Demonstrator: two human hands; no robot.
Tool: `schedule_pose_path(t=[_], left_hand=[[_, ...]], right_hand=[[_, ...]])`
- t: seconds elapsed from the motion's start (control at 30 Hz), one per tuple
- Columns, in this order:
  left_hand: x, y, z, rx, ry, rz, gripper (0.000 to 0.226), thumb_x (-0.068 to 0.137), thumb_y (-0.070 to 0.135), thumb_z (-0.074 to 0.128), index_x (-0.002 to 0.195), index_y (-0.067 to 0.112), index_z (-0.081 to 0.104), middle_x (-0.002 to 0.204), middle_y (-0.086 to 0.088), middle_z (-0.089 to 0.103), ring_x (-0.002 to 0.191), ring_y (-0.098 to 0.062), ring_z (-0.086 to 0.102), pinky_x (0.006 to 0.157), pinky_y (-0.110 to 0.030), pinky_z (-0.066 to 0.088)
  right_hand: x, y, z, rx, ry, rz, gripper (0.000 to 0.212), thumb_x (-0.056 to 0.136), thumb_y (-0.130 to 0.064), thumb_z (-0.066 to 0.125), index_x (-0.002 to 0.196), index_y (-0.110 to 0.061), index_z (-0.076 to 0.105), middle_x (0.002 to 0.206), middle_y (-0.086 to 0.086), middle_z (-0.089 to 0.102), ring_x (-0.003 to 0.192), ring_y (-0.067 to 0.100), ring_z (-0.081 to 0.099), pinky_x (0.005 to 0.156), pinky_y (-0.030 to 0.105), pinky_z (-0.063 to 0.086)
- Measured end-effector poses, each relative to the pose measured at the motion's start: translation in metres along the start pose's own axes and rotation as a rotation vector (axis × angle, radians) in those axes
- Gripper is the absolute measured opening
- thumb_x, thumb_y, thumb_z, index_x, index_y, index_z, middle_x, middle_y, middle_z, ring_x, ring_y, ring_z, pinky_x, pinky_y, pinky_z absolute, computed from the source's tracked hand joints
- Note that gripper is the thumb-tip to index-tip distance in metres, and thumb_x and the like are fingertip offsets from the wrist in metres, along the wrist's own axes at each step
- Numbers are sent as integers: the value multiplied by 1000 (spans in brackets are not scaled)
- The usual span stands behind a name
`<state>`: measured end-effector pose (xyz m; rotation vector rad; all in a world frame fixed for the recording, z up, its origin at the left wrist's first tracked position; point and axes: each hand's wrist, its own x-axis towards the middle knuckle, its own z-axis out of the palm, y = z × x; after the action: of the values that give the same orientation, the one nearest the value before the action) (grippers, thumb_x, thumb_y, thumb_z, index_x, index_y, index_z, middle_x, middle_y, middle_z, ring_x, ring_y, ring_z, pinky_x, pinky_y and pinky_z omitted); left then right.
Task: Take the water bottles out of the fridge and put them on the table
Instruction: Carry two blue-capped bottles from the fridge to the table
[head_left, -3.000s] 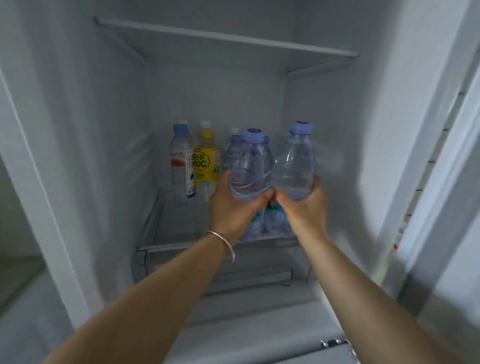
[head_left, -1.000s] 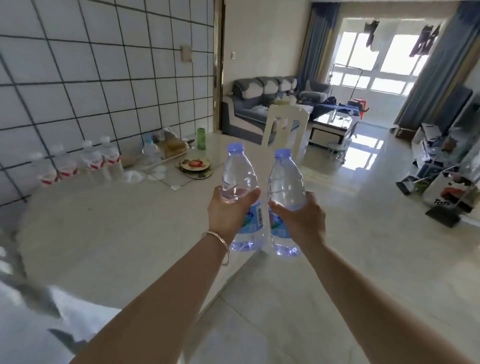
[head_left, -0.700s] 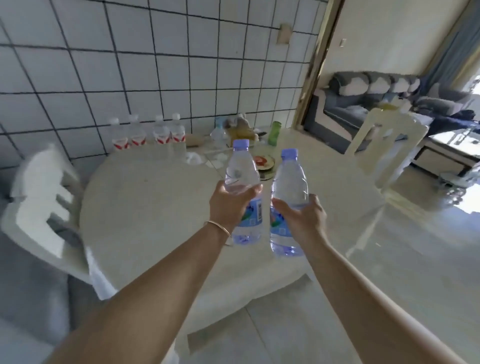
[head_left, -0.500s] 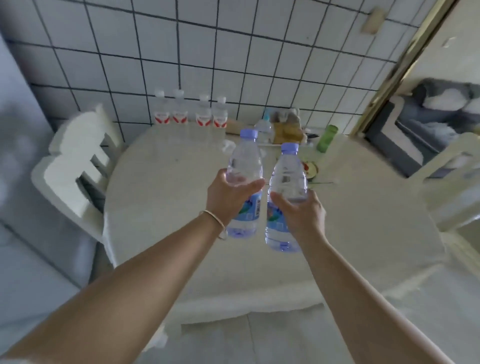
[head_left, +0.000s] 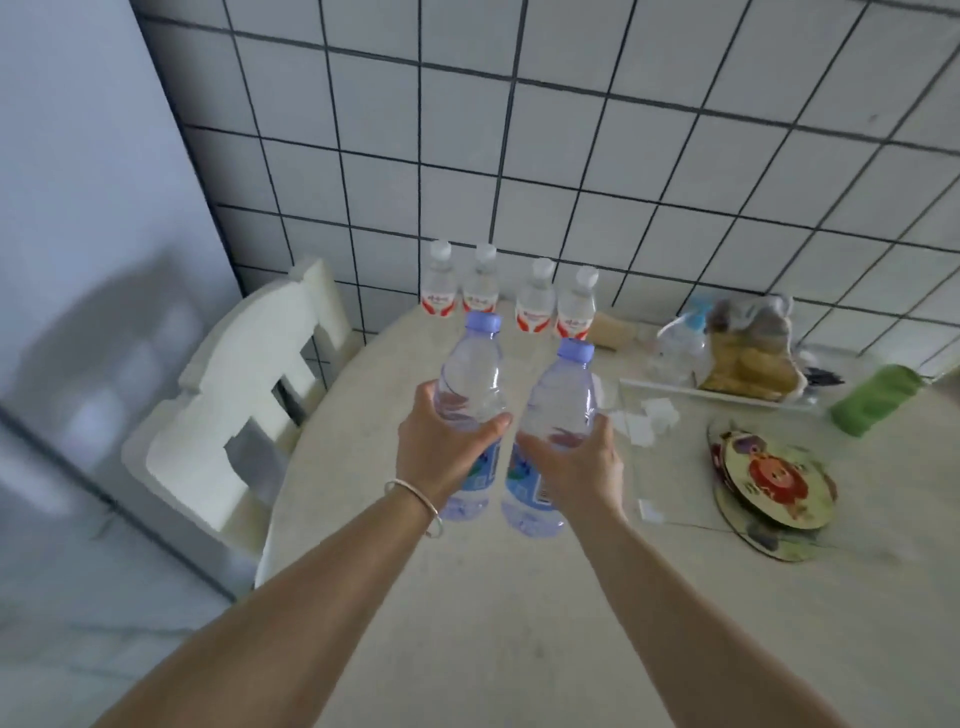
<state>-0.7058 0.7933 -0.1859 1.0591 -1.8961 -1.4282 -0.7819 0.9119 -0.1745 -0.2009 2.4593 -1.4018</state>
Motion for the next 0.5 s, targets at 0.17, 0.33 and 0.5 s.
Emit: schedule_pose_path(t=[0.17, 0.33, 0.5], left_hand=[[84, -19, 17, 6, 50, -31, 55, 60, 30, 86, 100, 19, 50, 84, 13, 59, 82, -13, 60, 75, -22, 43], [149, -41, 21, 32, 41, 2, 60, 57, 25, 88, 99, 21, 46, 92, 4, 61, 85, -15, 59, 75, -19, 40], [202, -69, 29, 38, 26, 20, 67, 51, 32, 89, 100, 16, 47, 95, 2, 65, 87, -16, 64, 79, -27, 49]], right_hand=[[67, -21, 53, 54, -62, 11, 55, 58, -33, 83, 100, -22, 49, 88, -5, 62, 85, 20, 62, 68, 28, 46], [128, -37, 91, -43, -67, -50, 69, 55, -42, 82, 113, -28, 49, 95, -9, 64, 88, 18, 63, 73, 33, 51], [169, -38, 127, -119, -50, -87, 77, 53, -47, 80, 119, -38, 42, 101, -10, 65, 93, 21, 64, 82, 39, 52]])
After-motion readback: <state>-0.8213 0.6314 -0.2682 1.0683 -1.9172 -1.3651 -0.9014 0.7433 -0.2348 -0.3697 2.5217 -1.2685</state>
